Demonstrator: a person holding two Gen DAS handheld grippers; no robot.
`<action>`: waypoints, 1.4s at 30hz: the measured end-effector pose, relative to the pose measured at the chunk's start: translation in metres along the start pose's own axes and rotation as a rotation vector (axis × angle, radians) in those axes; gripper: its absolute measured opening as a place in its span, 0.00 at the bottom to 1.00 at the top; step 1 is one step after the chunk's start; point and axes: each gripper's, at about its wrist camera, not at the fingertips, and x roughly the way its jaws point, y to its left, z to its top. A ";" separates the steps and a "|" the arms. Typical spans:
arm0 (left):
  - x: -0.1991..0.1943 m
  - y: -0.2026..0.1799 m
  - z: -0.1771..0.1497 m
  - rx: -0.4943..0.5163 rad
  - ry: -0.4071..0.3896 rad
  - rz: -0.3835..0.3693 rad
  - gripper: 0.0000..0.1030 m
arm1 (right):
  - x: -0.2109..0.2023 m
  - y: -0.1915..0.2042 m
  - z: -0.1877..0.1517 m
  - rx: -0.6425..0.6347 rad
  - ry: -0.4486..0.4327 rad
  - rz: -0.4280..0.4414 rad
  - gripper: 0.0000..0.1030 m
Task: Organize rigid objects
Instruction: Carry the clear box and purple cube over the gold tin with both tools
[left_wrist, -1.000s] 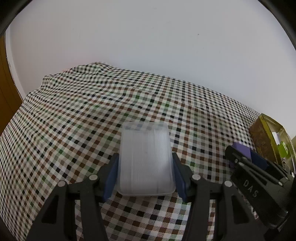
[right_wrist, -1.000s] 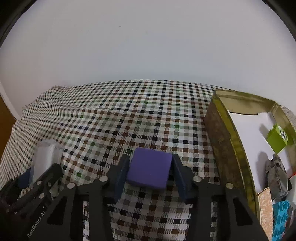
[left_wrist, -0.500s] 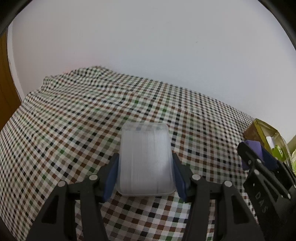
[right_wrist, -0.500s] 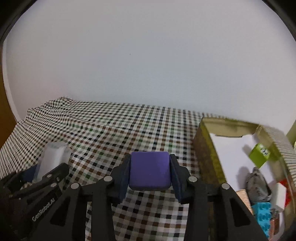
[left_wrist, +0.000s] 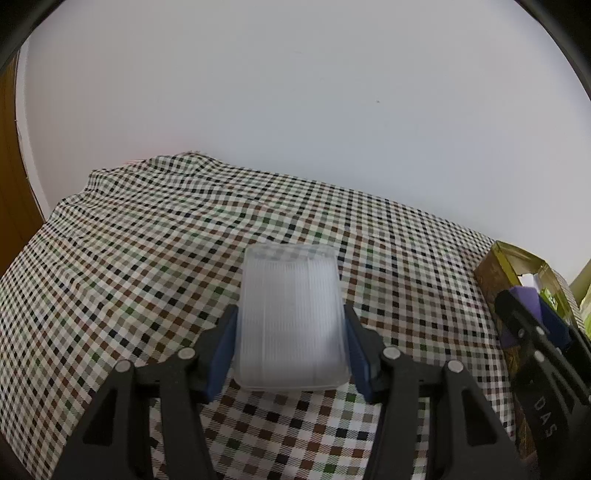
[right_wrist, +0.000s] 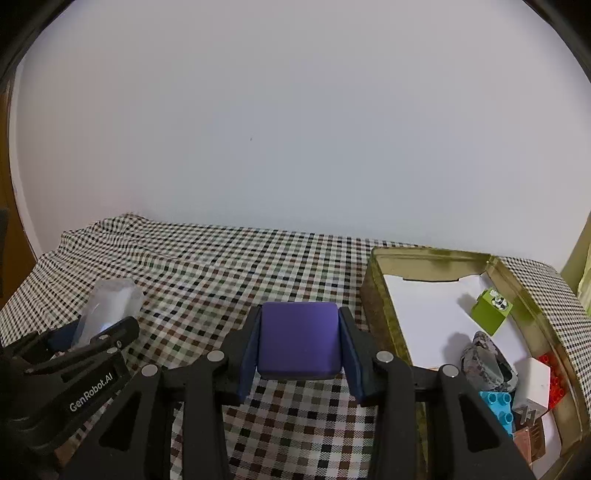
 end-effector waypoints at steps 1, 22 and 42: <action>-0.001 -0.001 -0.001 0.003 -0.002 0.000 0.52 | 0.000 0.001 0.001 -0.001 -0.003 0.002 0.41; -0.002 -0.005 -0.002 0.023 -0.014 0.015 0.52 | 0.002 0.003 0.000 0.009 0.006 0.017 0.41; -0.018 -0.018 -0.006 0.023 -0.076 0.032 0.52 | -0.024 -0.010 0.007 0.064 -0.068 0.079 0.41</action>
